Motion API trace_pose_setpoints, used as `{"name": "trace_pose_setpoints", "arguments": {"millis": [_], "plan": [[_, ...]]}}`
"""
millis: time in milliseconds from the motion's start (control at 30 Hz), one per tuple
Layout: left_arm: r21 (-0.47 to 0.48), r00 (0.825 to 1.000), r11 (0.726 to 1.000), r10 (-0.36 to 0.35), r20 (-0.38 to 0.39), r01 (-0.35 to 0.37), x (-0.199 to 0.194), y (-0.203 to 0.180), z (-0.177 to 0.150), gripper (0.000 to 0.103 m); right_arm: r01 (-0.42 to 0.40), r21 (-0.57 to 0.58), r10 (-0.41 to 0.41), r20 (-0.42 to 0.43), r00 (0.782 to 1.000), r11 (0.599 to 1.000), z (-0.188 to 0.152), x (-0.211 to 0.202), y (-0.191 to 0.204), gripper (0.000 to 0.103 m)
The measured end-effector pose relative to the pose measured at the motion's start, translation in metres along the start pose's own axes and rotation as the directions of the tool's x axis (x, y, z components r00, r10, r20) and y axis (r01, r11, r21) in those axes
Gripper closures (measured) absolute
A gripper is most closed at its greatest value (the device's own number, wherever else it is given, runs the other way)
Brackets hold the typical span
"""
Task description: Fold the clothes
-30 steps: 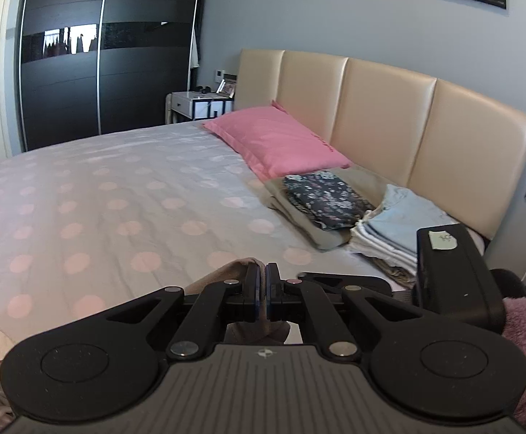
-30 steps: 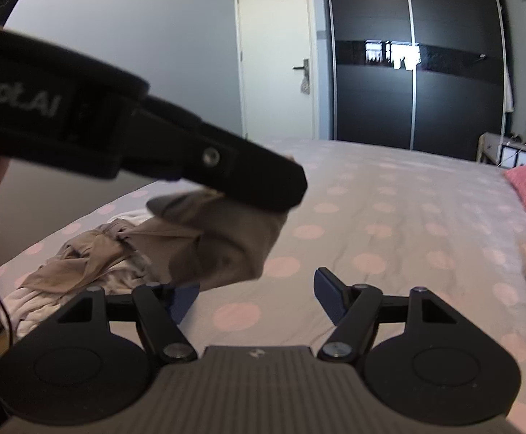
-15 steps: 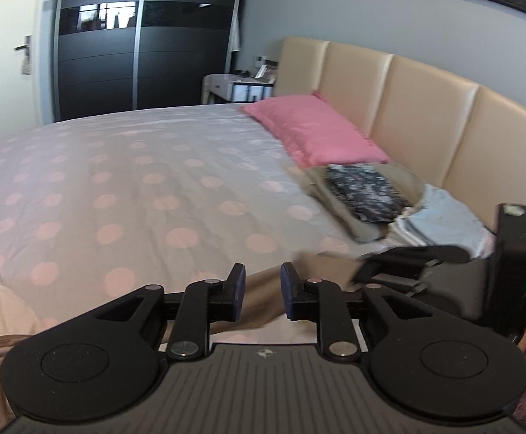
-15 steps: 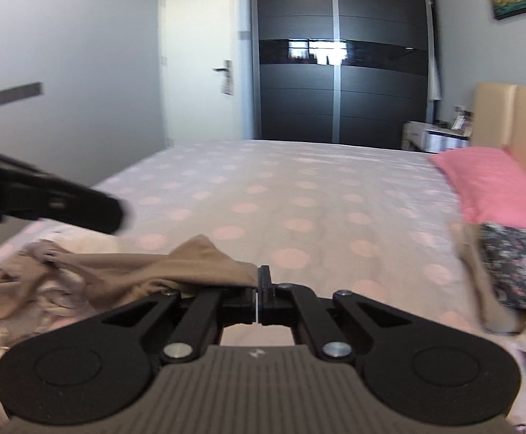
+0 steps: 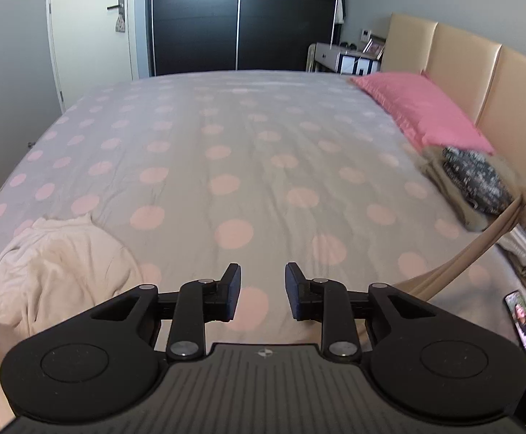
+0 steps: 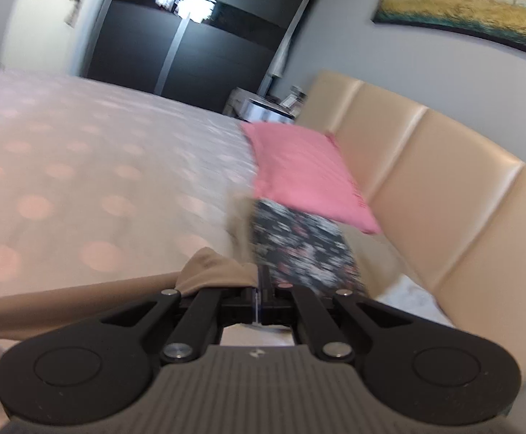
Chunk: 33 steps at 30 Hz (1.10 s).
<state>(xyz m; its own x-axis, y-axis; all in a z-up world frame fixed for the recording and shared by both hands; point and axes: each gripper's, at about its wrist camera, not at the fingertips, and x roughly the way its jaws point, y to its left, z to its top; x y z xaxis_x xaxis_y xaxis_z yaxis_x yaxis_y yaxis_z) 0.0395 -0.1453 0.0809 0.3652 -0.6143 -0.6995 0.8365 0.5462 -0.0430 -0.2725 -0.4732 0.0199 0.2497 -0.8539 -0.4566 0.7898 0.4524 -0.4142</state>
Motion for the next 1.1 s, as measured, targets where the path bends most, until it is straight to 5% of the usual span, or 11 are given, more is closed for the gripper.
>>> {"name": "trace_pose_setpoints", "arguments": {"millis": [67, 167, 367, 500, 700, 1100], "plan": [[0.031, 0.999, 1.0, -0.002, -0.051, 0.004, 0.009, -0.001, -0.009, 0.077, 0.008, 0.007, -0.008, -0.058, 0.998, 1.0, -0.005, 0.017, -0.01, 0.103], [0.098, 0.992, 0.995, -0.006, -0.129, 0.019, 0.023, -0.008, -0.028, 0.076, -0.104, 0.049, 0.11, -0.154, 0.982, 0.993, -0.018, 0.029, -0.012, 0.102], [0.239, 0.975, 0.968, -0.019, -0.219, 0.073, 0.033, -0.033, -0.074, 0.064, -0.278, 0.024, 0.276, -0.207, 0.938, 0.96, -0.035, 0.016, 0.005, 0.094], [0.298, 0.961, 0.949, -0.014, -0.276, 0.099, 0.041, -0.046, -0.1, 0.062, -0.399, -0.016, 0.387, -0.21, 0.898, 0.917, -0.04, 0.008, 0.023, 0.076], [0.412, 0.935, 0.907, 0.067, -0.347, 0.088, 0.059, -0.058, -0.137, 0.062, -0.583, -0.093, 0.557, -0.21, 0.804, 0.807, -0.041, -0.013, 0.059, 0.068], [0.458, 0.883, 0.888, 0.178, -0.435, 0.046, 0.082, -0.038, -0.181, 0.062, -0.712, -0.165, 0.669, -0.251, 0.7, 0.683, -0.028, 0.004, 0.146, 0.057]]}}
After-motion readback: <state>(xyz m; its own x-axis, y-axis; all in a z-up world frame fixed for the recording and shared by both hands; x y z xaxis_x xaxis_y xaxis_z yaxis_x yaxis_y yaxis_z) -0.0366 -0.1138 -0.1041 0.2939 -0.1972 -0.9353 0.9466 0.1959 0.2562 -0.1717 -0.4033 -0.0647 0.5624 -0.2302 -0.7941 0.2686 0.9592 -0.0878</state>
